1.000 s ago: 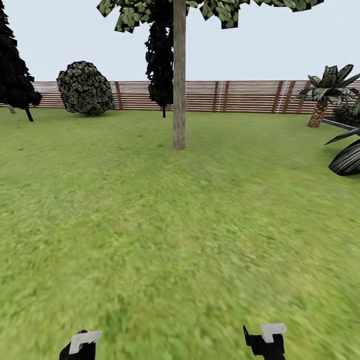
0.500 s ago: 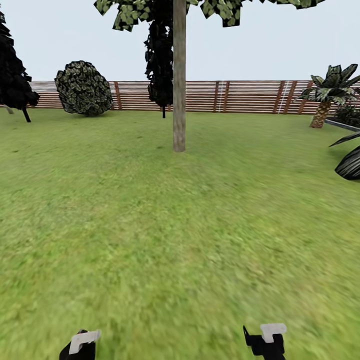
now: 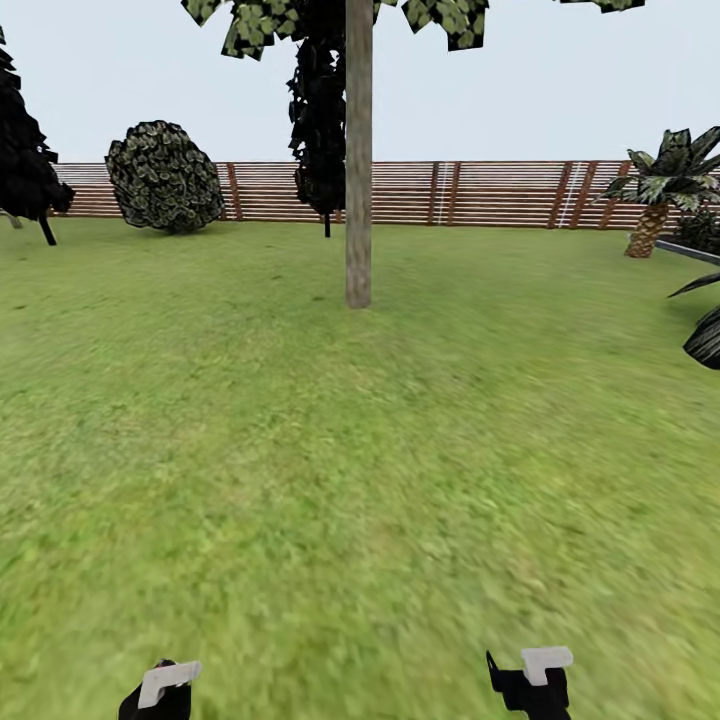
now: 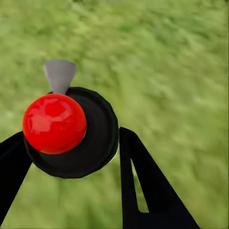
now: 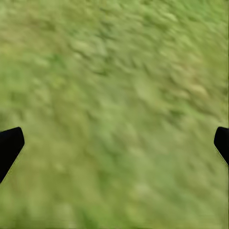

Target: In the garden, pick up the pesticide atomizer on the floor and spray pesticide onto both trees until each tree trunk is fully covered.

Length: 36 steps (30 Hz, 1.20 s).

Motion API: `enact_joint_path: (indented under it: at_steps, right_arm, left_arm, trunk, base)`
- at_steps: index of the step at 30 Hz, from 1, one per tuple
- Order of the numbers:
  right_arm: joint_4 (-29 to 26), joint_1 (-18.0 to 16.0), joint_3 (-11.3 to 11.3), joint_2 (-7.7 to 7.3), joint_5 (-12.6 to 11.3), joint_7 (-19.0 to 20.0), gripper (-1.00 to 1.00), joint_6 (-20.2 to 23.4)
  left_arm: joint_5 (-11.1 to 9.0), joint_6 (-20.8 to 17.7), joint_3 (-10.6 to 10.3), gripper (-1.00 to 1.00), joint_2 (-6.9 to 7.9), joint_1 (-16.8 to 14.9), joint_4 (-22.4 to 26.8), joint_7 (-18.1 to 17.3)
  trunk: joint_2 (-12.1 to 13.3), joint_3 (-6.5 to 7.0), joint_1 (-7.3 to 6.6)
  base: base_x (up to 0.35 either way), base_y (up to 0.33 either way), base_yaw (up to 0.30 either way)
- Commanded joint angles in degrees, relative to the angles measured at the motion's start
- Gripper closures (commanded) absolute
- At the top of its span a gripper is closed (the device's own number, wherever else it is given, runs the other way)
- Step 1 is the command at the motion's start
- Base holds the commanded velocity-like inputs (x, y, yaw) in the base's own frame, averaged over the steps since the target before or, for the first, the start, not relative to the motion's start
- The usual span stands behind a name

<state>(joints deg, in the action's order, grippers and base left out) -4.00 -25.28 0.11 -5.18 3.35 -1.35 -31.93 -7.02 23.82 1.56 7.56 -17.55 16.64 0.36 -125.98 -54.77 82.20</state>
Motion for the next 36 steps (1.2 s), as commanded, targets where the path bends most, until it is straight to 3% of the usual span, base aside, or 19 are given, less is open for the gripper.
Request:
enact_joint_path:
  at_steps: [1, 36]
  right_arm:
    - [0.05, -0.03, -0.03, -0.01, 0.34, -0.14, -1.0, -0.16]
    - [0.05, -0.03, -0.03, -0.01, 0.34, -0.14, -1.0, -0.17]
  left_arm:
    - [-0.34, 0.17, -0.07, 1.0, 0.0, -0.03, -0.03, -0.01]
    - [-0.27, 0.17, -0.09, 1.0, -0.11, -0.03, -0.12, -0.01]
  trunk:
    - [-0.02, -0.05, 0.02]
    - [-0.02, -0.05, 0.02]
  base:
    - [0.339, 0.0, 0.0]
    - [0.339, 0.0, 0.0]
